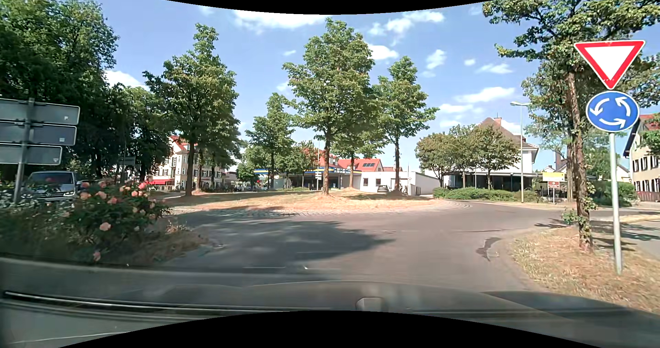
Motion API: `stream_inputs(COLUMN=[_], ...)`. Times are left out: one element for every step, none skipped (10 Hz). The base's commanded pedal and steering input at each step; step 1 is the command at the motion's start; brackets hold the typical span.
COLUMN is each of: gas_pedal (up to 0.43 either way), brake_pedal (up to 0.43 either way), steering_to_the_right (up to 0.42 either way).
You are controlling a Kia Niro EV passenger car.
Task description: Follow the waypoints while adhering to traffic rules and regulations
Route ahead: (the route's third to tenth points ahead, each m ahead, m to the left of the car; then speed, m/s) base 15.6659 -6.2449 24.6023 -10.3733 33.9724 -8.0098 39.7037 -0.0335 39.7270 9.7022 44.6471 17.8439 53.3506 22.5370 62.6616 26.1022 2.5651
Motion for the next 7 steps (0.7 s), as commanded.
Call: stream_inputs(gas_pedal=[0.0,0.0,0.0,0.0,0.0,0.0,0.0], brake_pedal=[0.232,0.244,0.25,0.25,0.238,0.226,0.226], steering_to_the_right=[0.062,0.062,0.062,0.062,0.062,0.062,0.062])
